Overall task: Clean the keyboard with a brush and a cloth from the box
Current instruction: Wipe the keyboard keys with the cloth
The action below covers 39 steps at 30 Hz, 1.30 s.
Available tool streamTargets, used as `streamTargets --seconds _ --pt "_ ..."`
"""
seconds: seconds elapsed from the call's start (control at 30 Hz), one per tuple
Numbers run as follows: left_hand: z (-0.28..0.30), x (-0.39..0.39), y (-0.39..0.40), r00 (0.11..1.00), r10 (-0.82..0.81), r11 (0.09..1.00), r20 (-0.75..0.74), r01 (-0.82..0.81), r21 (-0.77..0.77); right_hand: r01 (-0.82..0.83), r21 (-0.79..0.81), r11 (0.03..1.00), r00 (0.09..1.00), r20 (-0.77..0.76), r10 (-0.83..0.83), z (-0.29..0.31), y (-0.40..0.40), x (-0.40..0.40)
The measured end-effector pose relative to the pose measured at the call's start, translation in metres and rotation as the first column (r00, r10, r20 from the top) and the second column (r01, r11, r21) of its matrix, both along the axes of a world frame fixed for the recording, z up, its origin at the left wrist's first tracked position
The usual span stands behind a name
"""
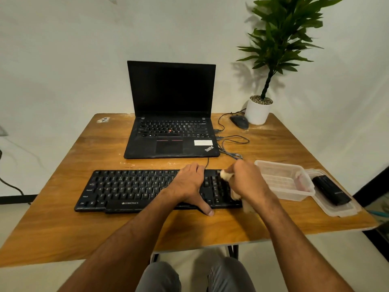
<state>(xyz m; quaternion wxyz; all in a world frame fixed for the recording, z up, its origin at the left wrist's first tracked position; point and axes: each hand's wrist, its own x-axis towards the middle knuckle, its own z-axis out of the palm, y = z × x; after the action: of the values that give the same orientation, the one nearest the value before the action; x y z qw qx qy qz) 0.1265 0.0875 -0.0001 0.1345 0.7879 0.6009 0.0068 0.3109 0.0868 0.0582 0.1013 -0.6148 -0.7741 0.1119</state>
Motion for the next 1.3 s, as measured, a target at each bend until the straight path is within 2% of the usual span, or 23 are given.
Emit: streamTargets --seconds 0.07,0.27,0.33,0.43,0.5,0.7,0.87,1.1,1.3 --pt "-0.001 0.0 0.0 1.0 -0.003 1.0 -0.007 0.003 -0.003 -0.011 0.001 1.0 0.999 -0.03 0.011 -0.003 0.0 -0.008" --pt "-0.001 0.001 -0.002 1.0 -0.004 1.0 0.009 0.004 0.004 -0.12 -0.104 0.987 0.991 0.053 0.126 -0.007 -0.021 0.0" --pt "-0.001 0.001 -0.001 1.0 0.006 1.0 0.009 -0.006 0.003 -0.087 -0.09 0.992 0.995 0.04 0.091 -0.002 -0.018 0.006" --pt "-0.001 0.001 0.0 1.0 0.008 1.0 0.015 -0.008 -0.013 0.01 0.026 1.0 0.998 -0.059 -0.008 -0.004 -0.008 0.002" --pt "-0.001 0.002 -0.001 1.0 0.004 1.0 0.009 -0.004 -0.019 0.0 0.005 1.0 0.996 -0.084 0.0 -0.009 -0.01 -0.005" --pt "0.0 0.002 0.0 1.0 0.01 1.0 0.012 -0.009 -0.026 -0.081 -0.112 0.99 0.996 0.02 0.084 -0.006 -0.017 0.002" --pt "-0.001 0.0 0.0 1.0 0.008 1.0 0.026 -0.008 -0.024 0.002 0.022 1.0 0.997 -0.082 0.0 -0.004 -0.006 -0.002" --pt "-0.002 0.001 0.0 1.0 0.01 1.0 0.026 -0.01 -0.016 -0.081 -0.117 0.99 0.996 0.035 0.086 -0.002 -0.027 0.004" --pt "0.0 0.001 -0.001 1.0 0.004 1.0 0.027 -0.004 0.001 0.062 0.054 0.997 0.998 0.003 -0.062 0.002 -0.014 -0.003"
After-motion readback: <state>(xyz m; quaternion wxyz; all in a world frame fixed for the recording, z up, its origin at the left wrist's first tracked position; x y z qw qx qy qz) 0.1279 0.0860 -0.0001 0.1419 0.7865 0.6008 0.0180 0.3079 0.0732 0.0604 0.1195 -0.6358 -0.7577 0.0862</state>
